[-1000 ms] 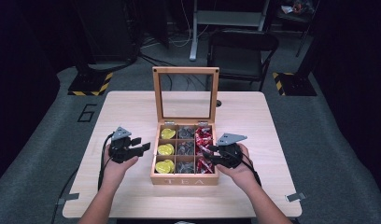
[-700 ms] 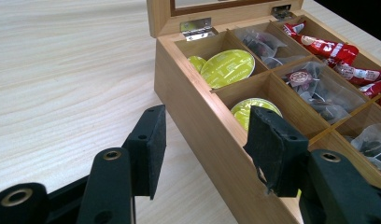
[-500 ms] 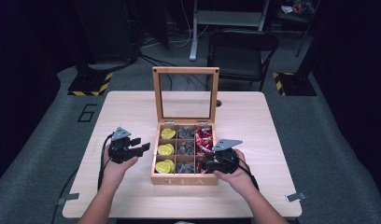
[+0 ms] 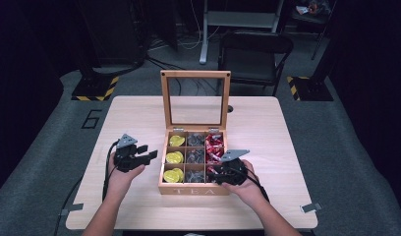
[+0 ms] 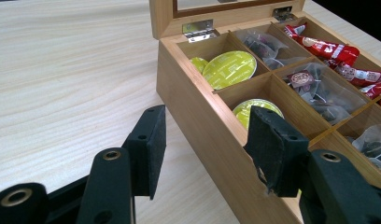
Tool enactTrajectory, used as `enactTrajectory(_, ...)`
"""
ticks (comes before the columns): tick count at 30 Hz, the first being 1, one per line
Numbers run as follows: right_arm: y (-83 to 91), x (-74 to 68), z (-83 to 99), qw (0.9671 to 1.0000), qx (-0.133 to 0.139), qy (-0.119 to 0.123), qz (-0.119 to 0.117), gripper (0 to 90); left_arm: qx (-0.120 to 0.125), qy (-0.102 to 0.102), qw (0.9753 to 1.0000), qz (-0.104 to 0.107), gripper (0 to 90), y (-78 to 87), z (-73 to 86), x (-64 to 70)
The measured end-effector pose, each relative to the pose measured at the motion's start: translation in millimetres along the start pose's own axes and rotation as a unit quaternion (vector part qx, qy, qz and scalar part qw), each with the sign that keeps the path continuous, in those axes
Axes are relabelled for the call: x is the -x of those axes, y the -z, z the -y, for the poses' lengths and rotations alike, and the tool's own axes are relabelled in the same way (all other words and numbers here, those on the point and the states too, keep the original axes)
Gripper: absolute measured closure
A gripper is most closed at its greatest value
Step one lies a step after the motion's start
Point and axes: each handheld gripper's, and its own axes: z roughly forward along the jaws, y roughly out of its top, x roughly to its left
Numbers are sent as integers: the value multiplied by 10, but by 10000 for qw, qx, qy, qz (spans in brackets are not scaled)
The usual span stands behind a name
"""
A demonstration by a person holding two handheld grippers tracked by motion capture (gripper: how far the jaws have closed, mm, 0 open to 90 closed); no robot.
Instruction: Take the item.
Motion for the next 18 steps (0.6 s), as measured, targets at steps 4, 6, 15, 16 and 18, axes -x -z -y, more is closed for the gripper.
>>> enactTrajectory(4,-5,1,1,10000,-9,-34,-88,670,41,12,10000,-26,474,-4,3,1)
enactTrajectory(6,0,-5,-3,9999,-6,-19,-132,694,2,1,10000,-7,474,2,0,-3)
enactTrajectory(15,32,-21,-18,9998,-26,90,-157,739,6,5,10000,-8,473,1,1,-1)
enactTrajectory(16,40,-30,-20,9999,-53,69,-135,740,42,11,10000,-28,473,-3,3,1)
enactTrajectory(18,49,-34,-31,9998,-52,171,-124,741,58,23,10000,-37,473,-3,4,2)
